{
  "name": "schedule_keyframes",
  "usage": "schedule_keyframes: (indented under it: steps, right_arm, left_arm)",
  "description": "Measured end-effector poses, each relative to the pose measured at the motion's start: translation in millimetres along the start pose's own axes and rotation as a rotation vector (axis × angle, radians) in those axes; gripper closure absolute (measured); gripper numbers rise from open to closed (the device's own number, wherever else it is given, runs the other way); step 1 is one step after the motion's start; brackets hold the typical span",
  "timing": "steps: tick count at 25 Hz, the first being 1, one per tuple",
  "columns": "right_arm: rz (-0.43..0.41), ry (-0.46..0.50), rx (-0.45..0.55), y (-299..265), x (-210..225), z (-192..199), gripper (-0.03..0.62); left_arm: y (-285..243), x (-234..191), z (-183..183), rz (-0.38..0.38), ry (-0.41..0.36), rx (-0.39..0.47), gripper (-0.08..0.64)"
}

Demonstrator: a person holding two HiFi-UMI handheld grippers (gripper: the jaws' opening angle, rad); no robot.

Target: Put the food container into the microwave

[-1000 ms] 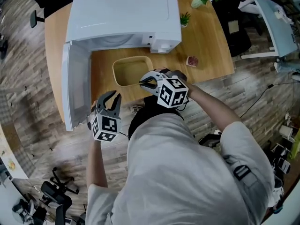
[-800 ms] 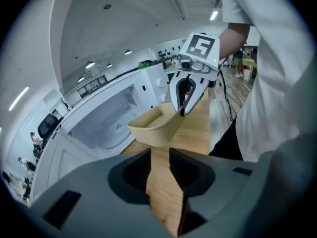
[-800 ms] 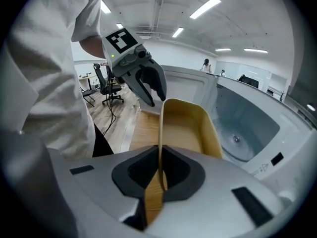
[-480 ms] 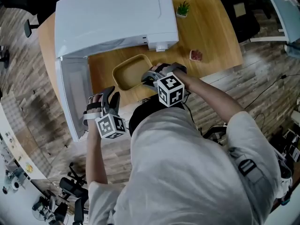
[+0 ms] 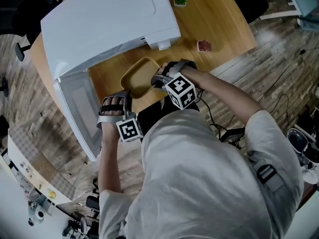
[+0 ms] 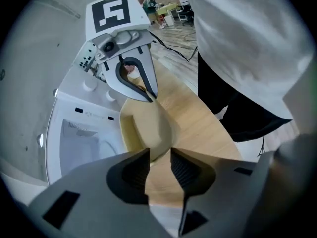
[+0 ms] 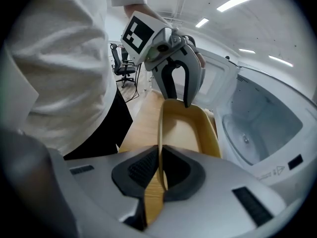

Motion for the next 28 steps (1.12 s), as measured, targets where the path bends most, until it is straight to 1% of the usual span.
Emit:
schedule_keyframes:
  steps: [2,4,6,7,9,11,13,15,19,20,22,25,28]
  right_arm:
    - [0.019,-0.006,-0.014,-3.2,-1.2,-0.5,0.566]
    - [0.049,0.004,-0.040,-5.5,0.1,0.7,0.565]
    - [0.073,0.017,-0.067,-8.0,1.2,0.4,0.564]
    - [0.081,0.019,-0.077,-9.7,1.3,-0.2,0.563]
    - [0.100,0.016,-0.088,-13.3,3.2,-0.8,0.555]
    - [0.132,0.010,-0.095,-16.2,7.1,-0.3,0.543]
    - [0.181,0.012,-0.108,-18.5,12.4,1.5,0.529]
    - [0.248,0.017,-0.126,-19.7,20.3,3.0,0.511]
    - [0.416,0.001,-0.161,-16.7,37.3,2.4,0.457]
    - [0.456,-0.008,-0.171,-14.3,40.6,1.5,0.438]
    - [0.536,-0.031,-0.184,-9.6,45.1,-0.4,0.371]
    - [0.676,-0.087,-0.158,-2.4,46.8,-4.0,0.330]
    - [0.833,-0.198,-0.097,13.9,46.4,-8.7,0.307]
  left_arm:
    - [-2.0,7.8,2.3,0.030,-0.041,0.003,0.426]
    - [-3.5,14.0,2.6,0.076,-0.072,0.010,0.449]
    - [-5.7,19.3,3.3,0.107,-0.101,0.025,0.466]
    - [-7.2,20.9,4.7,0.113,-0.119,0.032,0.472]
    - [-11.7,20.7,11.1,0.099,-0.174,0.034,0.487]
    - [-14.3,22.7,13.3,0.104,-0.182,0.046,0.497]
    - [-16.1,24.1,14.8,0.098,-0.194,0.052,0.506]
    - [-17.2,25.9,17.2,0.096,-0.194,0.051,0.512]
    - [-20.2,32.5,19.8,0.086,-0.204,0.044,0.526]
    - [-20.4,34.4,19.9,0.086,-0.209,0.044,0.528]
    - [-19.9,36.4,21.2,0.087,-0.217,0.040,0.529]
    - [-18.1,34.9,25.8,0.077,-0.244,0.024,0.531]
    - [-15.0,29.3,27.7,0.061,-0.252,0.018,0.531]
Point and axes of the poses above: the fingertips, and each gripper's own axes: y backward along the fingers, x to its right, z out of its underside, the point moved 3 cm from there along y, backward along the fingers, and after that the axes turned 8 degrees about x, right-handed, at the moved point
